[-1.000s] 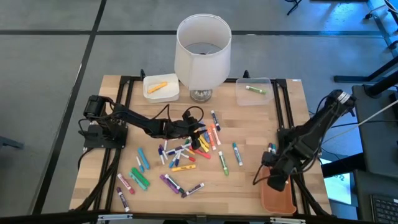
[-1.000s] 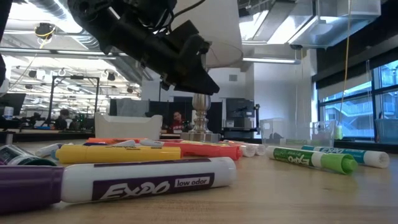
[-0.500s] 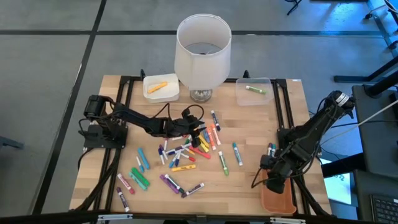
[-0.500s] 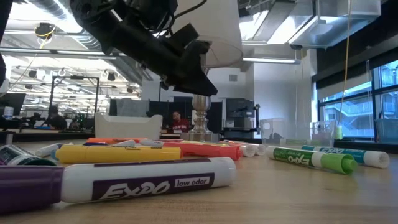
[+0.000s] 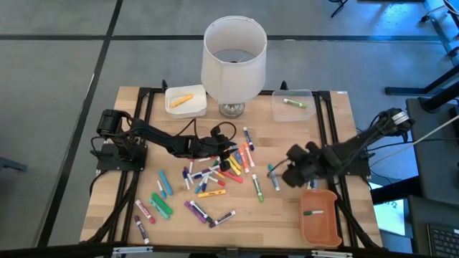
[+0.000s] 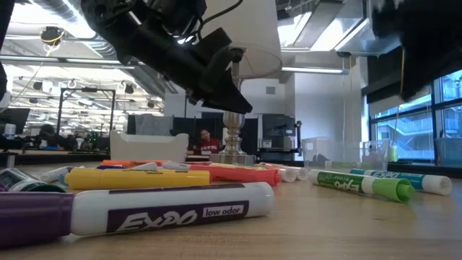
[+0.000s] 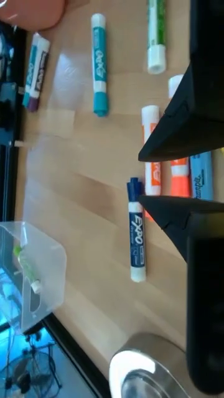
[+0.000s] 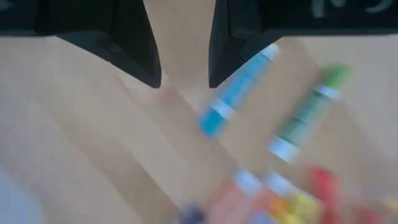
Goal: Pick & Place Markers
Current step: Put the thick purple dry erase marker into the transparent bin
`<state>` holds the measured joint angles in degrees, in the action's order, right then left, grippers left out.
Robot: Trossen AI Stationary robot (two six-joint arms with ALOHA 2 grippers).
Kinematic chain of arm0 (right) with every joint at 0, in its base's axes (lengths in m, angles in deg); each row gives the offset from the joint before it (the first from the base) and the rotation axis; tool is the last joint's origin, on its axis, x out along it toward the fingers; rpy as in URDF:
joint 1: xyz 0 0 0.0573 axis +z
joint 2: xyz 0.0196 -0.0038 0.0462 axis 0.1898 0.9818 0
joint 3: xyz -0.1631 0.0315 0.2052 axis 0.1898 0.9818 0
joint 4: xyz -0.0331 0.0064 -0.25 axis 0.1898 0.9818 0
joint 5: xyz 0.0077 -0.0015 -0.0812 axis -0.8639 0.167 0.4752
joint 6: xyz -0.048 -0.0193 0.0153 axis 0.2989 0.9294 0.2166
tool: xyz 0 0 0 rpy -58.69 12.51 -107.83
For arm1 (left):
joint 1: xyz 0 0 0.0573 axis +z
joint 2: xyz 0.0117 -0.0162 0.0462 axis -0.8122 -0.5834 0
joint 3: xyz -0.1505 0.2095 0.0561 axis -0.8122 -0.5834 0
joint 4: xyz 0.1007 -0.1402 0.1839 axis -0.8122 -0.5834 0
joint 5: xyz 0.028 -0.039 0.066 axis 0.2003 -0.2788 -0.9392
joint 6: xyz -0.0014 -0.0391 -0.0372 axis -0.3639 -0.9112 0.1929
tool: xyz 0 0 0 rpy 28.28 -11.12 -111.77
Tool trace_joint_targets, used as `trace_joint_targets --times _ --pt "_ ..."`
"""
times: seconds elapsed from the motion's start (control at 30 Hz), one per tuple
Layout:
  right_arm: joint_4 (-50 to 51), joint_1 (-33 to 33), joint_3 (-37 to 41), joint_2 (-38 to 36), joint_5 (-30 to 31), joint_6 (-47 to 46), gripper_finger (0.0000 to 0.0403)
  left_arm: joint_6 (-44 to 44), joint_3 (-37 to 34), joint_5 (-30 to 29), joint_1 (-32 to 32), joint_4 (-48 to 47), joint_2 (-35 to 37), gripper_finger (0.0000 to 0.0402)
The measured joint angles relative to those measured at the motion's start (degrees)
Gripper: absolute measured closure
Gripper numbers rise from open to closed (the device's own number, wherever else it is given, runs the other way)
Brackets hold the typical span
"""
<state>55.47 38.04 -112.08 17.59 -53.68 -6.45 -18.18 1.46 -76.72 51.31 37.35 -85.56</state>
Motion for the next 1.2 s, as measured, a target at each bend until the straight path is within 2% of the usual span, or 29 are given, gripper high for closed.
trace_joint_targets --times 0.2,0.27,0.4,0.53,0.7,0.93,1.2 --pt "12.39 -10.39 0.11 0.0 -10.42 5.87 0.0267 0.94 0.0 -0.23 0.17 -3.1 0.0 0.0315" --pt "11.8 -13.39 0.89 -0.01 -15.24 5.65 0.0267 0.93 0.0 -0.63 0.17 -4.73 0.0 0.0318" --pt "8.53 -17.21 4.01 0.0 -18.81 1.97 0.0267 -0.64 0.0 -2.06 0.27 -6.87 0.0 0.0319" --pt "8.67 -18.86 8.25 0.0 -24.99 -0.38 0.0267 -1.95 0.0 -2.52 0.31 -11.17 0.0 0.0315" --pt "7.93 -20.02 10.91 0.55 -26.68 -0.25 0.0267 -2.45 -0.03 -3.91 0.32 -17.06 0.0 0.0309" --pt "1.13 -20.26 11.67 0.91 -31.15 -1.65 0.0267 -2.53 -0.04 -4.86 0.44 -16.51 0.0 0.0307" --pt "0.76 -19.59 11.72 5.59 -32.81 9.4 0.0267 -1.05 -0.04 -5.01 1.31 -14.63 0.0 0.0309"
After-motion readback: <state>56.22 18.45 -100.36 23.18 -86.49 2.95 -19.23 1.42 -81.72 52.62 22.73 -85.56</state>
